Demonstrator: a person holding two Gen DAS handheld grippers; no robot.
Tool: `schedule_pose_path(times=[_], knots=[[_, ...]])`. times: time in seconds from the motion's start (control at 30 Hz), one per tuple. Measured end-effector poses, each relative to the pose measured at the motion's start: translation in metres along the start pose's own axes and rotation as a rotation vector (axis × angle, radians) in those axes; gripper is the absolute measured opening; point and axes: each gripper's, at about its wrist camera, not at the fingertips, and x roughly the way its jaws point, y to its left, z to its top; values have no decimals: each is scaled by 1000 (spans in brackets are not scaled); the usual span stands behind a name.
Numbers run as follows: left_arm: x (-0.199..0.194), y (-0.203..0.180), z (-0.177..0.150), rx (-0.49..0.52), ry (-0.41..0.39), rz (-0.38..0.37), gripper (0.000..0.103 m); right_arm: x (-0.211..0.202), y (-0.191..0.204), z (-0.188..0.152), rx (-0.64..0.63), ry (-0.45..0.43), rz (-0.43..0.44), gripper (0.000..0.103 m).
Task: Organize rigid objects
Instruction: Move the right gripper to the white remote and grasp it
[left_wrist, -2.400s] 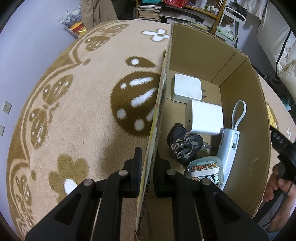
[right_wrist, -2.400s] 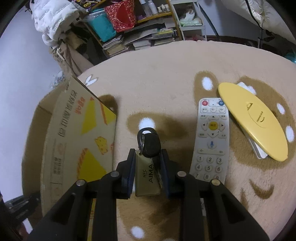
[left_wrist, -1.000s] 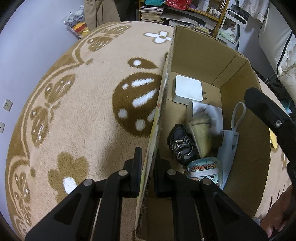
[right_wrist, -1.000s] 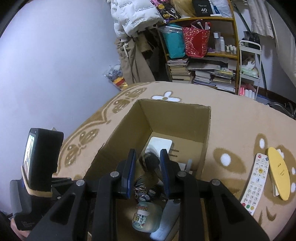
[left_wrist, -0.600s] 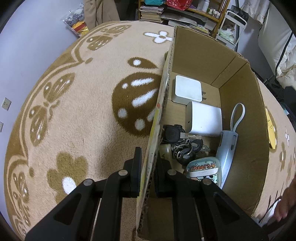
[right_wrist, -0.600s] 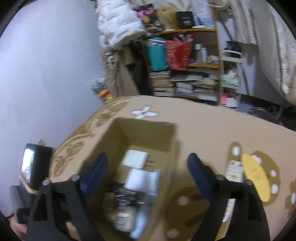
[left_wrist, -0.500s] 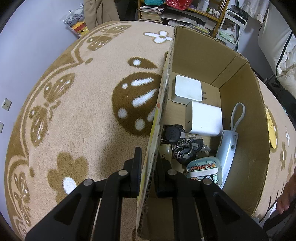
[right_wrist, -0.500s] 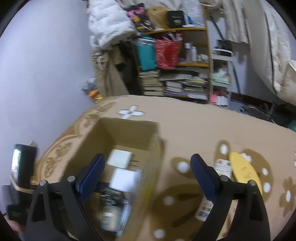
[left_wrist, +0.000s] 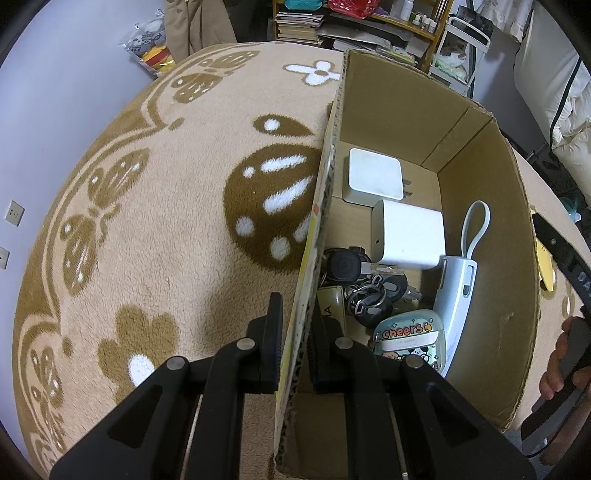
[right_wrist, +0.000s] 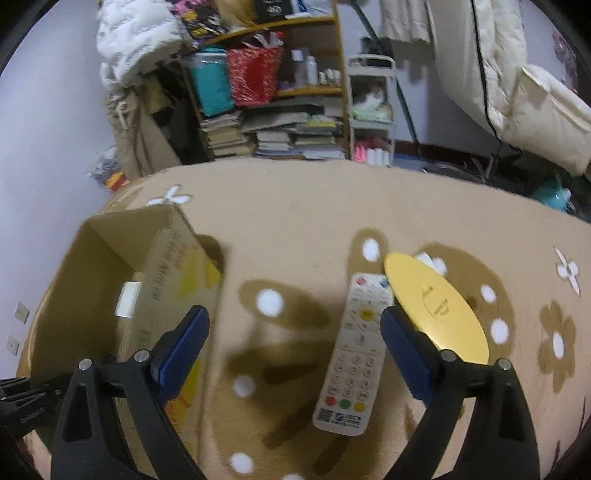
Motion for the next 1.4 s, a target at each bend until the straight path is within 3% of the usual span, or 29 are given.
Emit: schedule_pose_path(times=[0.4, 0.5, 0.63, 0.77, 0.9, 1.1, 1.2, 1.4], knots=[[-1, 3, 1, -12, 2, -10, 12, 40, -27, -21, 72, 113, -56, 98], [-1, 3, 1, -7, 1, -7, 12, 49, -34, -27, 109, 144, -3, 98], [-1, 4, 1, -8, 2, -6, 12, 54, -42, -33, 141, 154, 6, 98], [0, 5, 2, -20, 5, -16, 12, 56, -48, -35, 162, 134, -48, 81], [0, 5, 2, -18, 5, -14, 12, 59, -48, -30, 161, 117, -63, 77], [1, 5, 2, -14, 5, -11, 12, 63, -44, -27, 108, 112, -120, 54], [1, 5, 2, -12, 4, -10, 12, 60, -45, -28, 110, 112, -105, 46], [1, 5, 2, -17, 6, -16, 12, 50, -47, -35, 159, 56, -71, 44]])
